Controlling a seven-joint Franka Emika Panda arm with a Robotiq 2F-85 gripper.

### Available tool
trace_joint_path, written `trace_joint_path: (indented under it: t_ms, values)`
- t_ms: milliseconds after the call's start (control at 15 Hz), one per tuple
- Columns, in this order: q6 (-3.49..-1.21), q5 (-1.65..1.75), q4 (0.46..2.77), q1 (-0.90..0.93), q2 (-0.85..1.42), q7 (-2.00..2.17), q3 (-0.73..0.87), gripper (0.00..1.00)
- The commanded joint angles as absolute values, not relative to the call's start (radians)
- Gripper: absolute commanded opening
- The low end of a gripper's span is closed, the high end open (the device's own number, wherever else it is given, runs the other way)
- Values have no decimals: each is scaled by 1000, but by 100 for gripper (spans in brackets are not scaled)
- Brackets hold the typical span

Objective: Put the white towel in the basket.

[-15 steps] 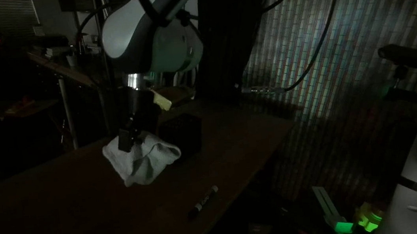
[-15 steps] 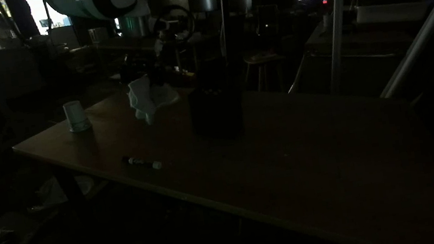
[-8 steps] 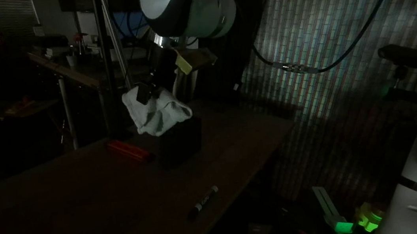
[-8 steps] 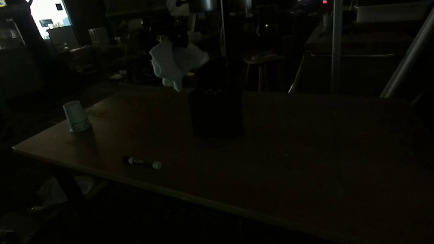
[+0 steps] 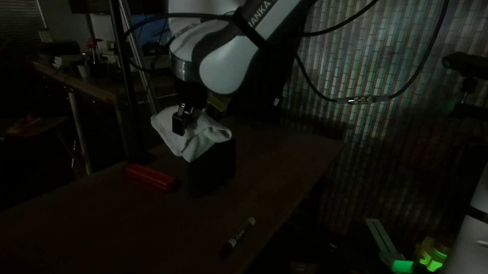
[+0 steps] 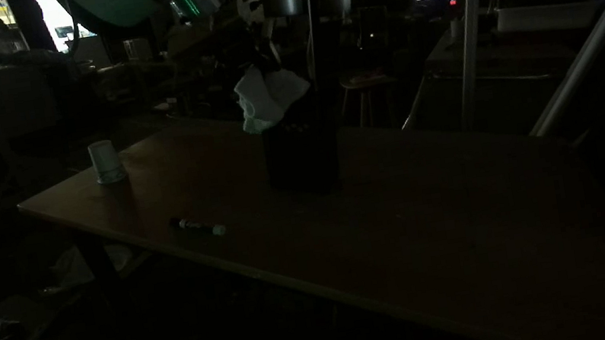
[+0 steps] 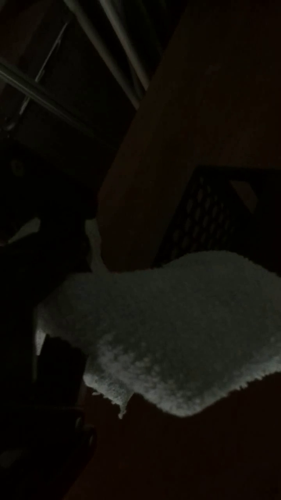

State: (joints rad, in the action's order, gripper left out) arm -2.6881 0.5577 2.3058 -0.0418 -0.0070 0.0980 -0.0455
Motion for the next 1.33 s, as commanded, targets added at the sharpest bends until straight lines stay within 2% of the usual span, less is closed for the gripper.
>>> trace_joint_path:
  t_ms: [0,667,1267]
  values:
    - [-2692,740,2248,-60,59,276,-27,0]
    - [-2693,648,2180,-48,234,299,30,0]
    - [-2709,257,2199,-67,284,17,0,0]
